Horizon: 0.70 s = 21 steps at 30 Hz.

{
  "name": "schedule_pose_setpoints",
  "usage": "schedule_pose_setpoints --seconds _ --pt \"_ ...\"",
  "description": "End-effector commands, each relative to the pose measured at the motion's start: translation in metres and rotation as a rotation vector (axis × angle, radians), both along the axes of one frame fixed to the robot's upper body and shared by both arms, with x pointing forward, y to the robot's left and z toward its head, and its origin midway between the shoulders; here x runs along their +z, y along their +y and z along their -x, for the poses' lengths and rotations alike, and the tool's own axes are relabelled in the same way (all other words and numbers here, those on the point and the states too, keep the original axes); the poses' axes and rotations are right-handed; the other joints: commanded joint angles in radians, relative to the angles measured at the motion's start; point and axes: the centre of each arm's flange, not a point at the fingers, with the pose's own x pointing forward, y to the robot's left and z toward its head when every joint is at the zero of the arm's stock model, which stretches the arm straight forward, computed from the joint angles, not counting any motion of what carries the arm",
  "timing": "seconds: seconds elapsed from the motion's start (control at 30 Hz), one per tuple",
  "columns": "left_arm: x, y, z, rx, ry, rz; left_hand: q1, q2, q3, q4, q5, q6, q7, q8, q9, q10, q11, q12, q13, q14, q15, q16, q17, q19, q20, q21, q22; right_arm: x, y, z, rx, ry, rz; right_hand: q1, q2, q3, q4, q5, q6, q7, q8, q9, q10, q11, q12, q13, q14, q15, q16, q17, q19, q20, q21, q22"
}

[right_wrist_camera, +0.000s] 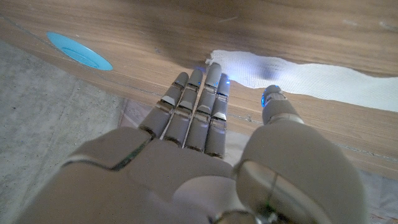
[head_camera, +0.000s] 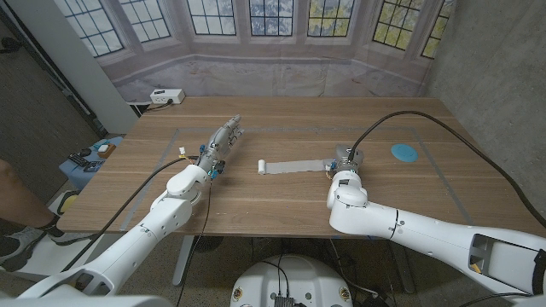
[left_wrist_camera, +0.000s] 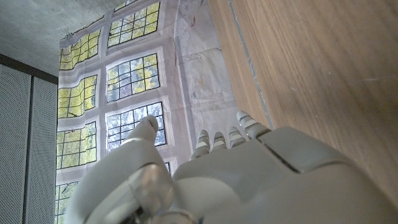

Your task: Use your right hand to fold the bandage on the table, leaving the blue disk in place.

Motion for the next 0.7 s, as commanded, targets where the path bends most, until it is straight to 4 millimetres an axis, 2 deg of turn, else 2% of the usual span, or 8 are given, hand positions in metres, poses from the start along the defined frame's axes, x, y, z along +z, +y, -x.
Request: schedule_pose_setpoints --seconds 0.03,0.7 --pt "-0.0005 -0.0019 -0.0004 -0.003 0.003 -0.003 0.007 0.007 0.004 -0.004 0.004 0.011 0.003 0.006 0.006 0.003 0.004 0.002 0.003 -0.005 0.01 -0.002 0.002 -0.001 0.002 -0.002 0.001 -0.0047 0.0004 -0.0012 0.004 -0.014 -0.002 0.019 -0.001 -0.007 -0.002 0.004 0.017 -0.001 -0.001 0.004 0.018 -0.004 0.011 0.006 0.019 -0.085 0.011 0.005 0.01 -0.004 0.003 0.005" --pt "-0.0034 -0.0032 0.0 -0.011 0.007 -0.004 0.006 0.007 0.005 -0.007 0.004 0.023 0.001 0.007 0.006 0.006 0.006 0.002 0.003 -0.005 0.011 -0.002 0.002 -0.001 0.002 -0.002 0.001 -0.0141 0.0086 -0.0017 0.012 -0.053 0.005 0.041 -0.001 -0.018 -0.001 0.005 0.068 -0.016 0.003 0.005 0.061 -0.022 0.036 0.018 0.059 -0.107 0.027 0.012 0.033 -0.016 0.007 0.006"
